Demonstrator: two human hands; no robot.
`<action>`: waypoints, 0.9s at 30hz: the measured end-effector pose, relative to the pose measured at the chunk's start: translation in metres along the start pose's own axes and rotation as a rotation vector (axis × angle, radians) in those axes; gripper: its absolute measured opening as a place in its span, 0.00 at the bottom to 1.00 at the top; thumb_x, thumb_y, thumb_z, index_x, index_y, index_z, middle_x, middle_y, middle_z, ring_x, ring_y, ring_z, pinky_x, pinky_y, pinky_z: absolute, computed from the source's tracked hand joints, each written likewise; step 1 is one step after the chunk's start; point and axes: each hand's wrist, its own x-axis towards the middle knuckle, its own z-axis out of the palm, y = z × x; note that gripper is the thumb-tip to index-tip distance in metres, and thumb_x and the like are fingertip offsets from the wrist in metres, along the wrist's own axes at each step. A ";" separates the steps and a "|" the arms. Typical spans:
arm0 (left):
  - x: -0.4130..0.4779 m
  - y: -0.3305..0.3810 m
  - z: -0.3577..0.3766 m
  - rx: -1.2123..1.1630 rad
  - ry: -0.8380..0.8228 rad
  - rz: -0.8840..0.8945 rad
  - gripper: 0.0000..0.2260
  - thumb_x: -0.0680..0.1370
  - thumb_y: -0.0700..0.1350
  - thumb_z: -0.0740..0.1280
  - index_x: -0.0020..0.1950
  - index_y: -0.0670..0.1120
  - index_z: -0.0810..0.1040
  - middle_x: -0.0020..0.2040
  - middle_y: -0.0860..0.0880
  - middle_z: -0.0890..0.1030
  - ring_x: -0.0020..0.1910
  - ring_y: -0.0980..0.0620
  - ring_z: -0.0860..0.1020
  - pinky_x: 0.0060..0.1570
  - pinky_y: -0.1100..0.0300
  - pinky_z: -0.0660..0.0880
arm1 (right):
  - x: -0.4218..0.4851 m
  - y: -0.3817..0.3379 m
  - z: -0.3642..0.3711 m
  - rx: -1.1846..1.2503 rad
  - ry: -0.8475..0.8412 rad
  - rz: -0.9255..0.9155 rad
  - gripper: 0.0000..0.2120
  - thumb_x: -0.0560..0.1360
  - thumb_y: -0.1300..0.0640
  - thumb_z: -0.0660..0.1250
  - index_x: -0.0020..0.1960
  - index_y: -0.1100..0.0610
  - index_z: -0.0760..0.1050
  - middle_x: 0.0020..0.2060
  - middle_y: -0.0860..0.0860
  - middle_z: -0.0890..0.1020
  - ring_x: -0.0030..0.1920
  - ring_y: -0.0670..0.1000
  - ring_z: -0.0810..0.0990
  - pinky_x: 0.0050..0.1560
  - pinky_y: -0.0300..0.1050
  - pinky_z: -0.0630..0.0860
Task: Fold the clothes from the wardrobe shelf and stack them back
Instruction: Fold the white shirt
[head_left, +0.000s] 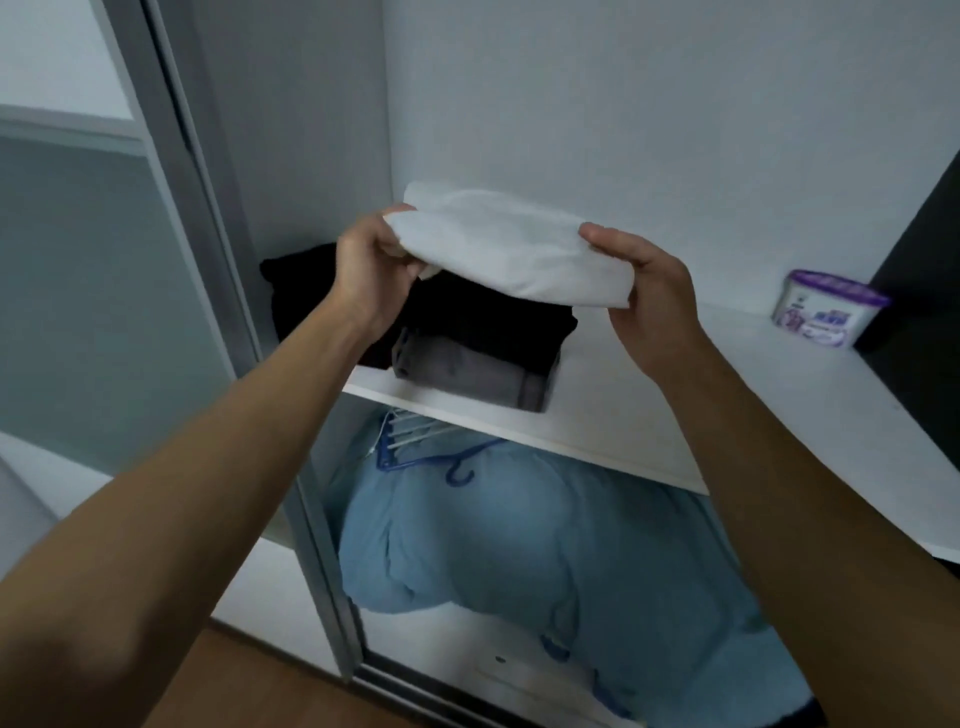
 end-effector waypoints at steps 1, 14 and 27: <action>0.020 0.003 -0.001 -0.021 0.002 0.003 0.07 0.65 0.37 0.58 0.38 0.41 0.74 0.37 0.46 0.77 0.37 0.50 0.77 0.39 0.60 0.74 | 0.015 0.001 0.001 0.036 0.038 0.021 0.20 0.65 0.70 0.71 0.56 0.70 0.81 0.53 0.58 0.85 0.56 0.58 0.84 0.58 0.49 0.79; 0.135 -0.105 -0.107 1.184 -0.059 -0.331 0.30 0.78 0.62 0.65 0.73 0.47 0.62 0.61 0.49 0.75 0.56 0.49 0.76 0.54 0.57 0.71 | 0.074 0.162 0.007 -1.267 0.373 0.194 0.07 0.80 0.52 0.56 0.56 0.50 0.69 0.54 0.52 0.77 0.46 0.55 0.74 0.48 0.49 0.68; 0.121 -0.064 -0.094 1.638 -0.059 0.242 0.19 0.80 0.51 0.63 0.69 0.45 0.71 0.67 0.44 0.75 0.63 0.41 0.74 0.64 0.44 0.70 | 0.096 0.118 0.025 -1.627 0.397 0.138 0.23 0.76 0.53 0.61 0.69 0.59 0.68 0.71 0.56 0.67 0.72 0.60 0.64 0.72 0.64 0.59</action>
